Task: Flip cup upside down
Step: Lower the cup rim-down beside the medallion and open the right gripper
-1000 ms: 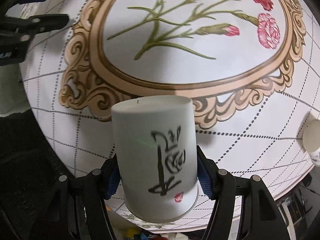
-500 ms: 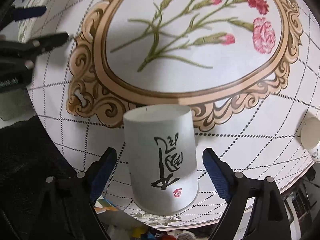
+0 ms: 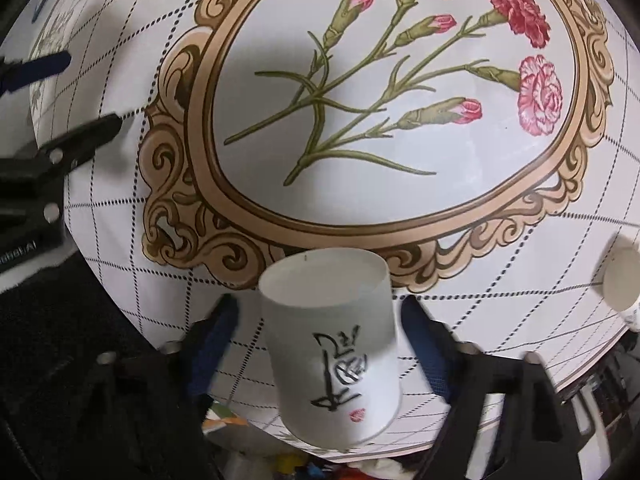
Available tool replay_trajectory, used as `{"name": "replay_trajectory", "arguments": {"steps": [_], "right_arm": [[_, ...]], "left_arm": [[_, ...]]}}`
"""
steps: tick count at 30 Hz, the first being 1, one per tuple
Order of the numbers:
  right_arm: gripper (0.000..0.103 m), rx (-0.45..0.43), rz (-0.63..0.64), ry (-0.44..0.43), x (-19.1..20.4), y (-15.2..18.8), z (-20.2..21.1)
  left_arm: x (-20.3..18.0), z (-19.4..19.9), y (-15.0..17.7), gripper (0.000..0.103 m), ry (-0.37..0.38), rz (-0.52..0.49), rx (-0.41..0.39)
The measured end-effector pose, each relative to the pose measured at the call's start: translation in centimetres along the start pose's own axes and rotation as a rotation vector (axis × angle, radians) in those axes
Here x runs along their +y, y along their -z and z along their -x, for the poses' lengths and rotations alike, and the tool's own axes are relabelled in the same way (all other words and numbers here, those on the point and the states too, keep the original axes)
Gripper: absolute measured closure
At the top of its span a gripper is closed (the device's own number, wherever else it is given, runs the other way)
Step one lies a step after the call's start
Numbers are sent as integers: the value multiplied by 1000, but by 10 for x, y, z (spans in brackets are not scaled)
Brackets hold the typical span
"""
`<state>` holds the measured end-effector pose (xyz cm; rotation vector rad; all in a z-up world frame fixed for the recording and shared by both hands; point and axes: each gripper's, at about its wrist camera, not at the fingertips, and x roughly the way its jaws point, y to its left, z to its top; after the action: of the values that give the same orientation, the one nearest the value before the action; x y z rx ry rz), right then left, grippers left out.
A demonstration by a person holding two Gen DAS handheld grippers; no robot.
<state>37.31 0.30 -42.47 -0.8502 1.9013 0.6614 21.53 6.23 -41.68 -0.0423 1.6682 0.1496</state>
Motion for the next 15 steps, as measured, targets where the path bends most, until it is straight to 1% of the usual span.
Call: {"name": "replay_trajectory", "arguments": {"steps": [2, 3, 7, 9, 12, 15], "right_arm": [[41, -14, -7, -16, 0, 0, 1], [41, -24, -10, -20, -2, -4, 8], [41, -91, -36, -34, -1, 4, 21], [41, -144, -66, -43, -4, 9, 32], [41, -251, -127, -49, -10, 21, 50], [41, -376, -203, -38, -17, 36, 63]], "left_arm": [[1, 0, 4, 18, -4, 0, -1], [1, 0, 6, 18, -5, -1, -1], [-2, 3, 9, 18, -7, -6, -6], [-3, 4, 10, 18, -8, -9, -8], [-7, 6, 13, 18, -7, -17, -14], [-11, 7, 14, 18, -7, -25, -17]]}}
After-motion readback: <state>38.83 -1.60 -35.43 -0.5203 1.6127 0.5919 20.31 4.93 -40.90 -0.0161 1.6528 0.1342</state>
